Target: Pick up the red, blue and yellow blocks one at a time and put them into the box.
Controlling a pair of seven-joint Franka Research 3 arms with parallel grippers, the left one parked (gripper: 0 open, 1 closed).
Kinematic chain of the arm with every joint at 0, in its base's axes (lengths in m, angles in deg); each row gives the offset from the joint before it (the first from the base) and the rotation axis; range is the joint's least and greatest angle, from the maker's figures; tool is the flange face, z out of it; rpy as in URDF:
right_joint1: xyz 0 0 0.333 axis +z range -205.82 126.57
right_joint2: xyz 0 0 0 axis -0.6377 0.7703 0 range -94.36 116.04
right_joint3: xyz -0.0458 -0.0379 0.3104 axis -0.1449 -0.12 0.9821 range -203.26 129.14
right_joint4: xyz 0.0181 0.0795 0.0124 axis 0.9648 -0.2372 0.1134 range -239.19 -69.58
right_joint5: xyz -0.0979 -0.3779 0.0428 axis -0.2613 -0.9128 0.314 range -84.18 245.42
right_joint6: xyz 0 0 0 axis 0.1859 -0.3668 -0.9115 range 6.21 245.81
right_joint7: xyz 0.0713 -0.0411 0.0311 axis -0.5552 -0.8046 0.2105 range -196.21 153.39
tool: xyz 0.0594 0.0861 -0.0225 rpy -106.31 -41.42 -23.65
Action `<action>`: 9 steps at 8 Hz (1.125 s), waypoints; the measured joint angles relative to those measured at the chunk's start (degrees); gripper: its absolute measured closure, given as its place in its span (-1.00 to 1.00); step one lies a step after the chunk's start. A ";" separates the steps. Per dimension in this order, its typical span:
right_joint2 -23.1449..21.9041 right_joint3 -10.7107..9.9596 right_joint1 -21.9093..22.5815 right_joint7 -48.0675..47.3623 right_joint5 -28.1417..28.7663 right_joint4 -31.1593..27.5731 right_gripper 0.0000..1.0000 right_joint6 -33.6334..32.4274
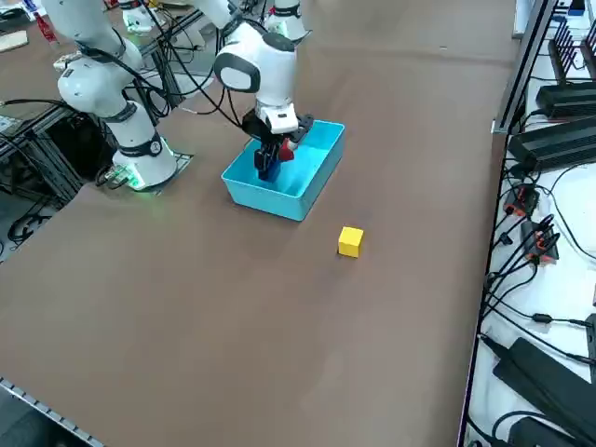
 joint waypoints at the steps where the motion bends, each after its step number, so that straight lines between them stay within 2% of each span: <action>1: 0.69 0.00 0.00 0.00 0.00 -0.13 -0.40 0.08; 2: 1.43 0.00 0.00 0.00 0.00 -0.14 -0.44 0.10; 4: 1.83 0.00 0.02 0.04 -0.02 -0.04 -1.00 0.17; 6: 0.31 0.00 0.02 0.15 -0.03 1.01 -1.00 -1.00; 7: -1.53 0.00 0.01 0.21 -0.06 2.79 -1.00 -3.79; 9: -3.90 -0.32 -0.22 2.08 -0.07 11.78 -1.00 -11.14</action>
